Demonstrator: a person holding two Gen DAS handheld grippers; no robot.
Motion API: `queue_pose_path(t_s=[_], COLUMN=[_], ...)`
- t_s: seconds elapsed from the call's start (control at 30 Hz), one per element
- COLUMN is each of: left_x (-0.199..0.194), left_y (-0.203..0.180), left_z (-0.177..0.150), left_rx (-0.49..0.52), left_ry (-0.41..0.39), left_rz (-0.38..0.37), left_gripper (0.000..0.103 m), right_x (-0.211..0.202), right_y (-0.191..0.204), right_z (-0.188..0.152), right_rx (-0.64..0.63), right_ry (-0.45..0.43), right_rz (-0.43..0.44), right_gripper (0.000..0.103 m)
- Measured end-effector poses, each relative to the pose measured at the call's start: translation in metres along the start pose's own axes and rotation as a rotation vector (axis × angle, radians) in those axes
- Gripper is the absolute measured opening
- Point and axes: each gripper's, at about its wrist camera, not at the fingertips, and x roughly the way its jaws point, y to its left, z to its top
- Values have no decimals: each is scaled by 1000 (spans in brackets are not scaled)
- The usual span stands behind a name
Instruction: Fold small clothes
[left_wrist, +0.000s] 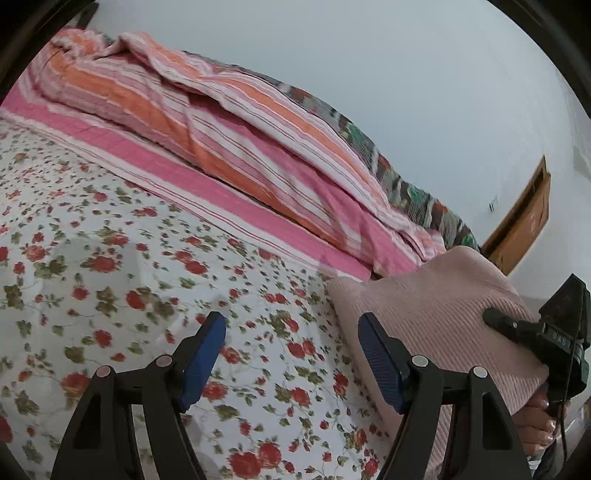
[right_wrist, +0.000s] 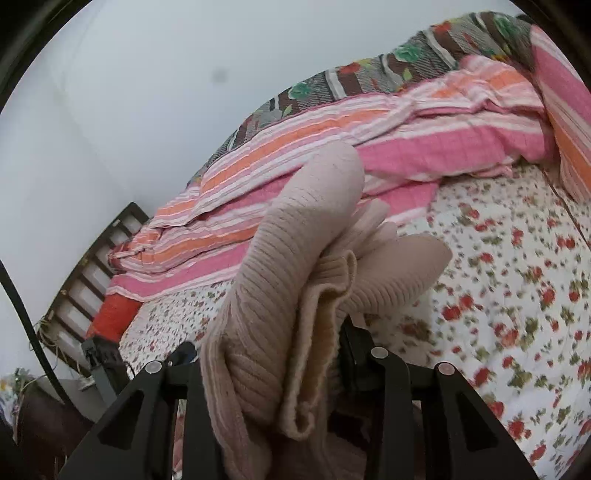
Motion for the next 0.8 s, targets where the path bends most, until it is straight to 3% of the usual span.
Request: queue_pose_path(t_s=[0.1,0.17,0.27,0.33,0.47,0.6,0.7,0.8], left_x=[-7,-10,-12,-9,4,17,22,20], left_y=[4,6,11,13,4,-21,-39,-50], left_z=[5,8,10,9,1,-20,-43,-62], left_rx=[14,23,33,45,120,266,396,472], left_ry=[-24,-31,-25,-5,79,145,176,218], left_rz=[28,40,49,52,49,62,73,37], left_gripper=[72,72,72,72,72,72,72,72], right_x=[18,30,56,84,126,94,65,41], right_y=[13,19,5,-27,-85,-96,-82,-77], right_z=[10,15,13,1,-25,-31,-37,-50], right_rx=[32,71,151,221,224,131,-15,-94], right_ry=[2,-6,-20,14,165,80,24,-20], right_rz=[41,112,196,182,-21,-31,-68,-15], right_gripper=[36,36,36,38,41,55,55,55])
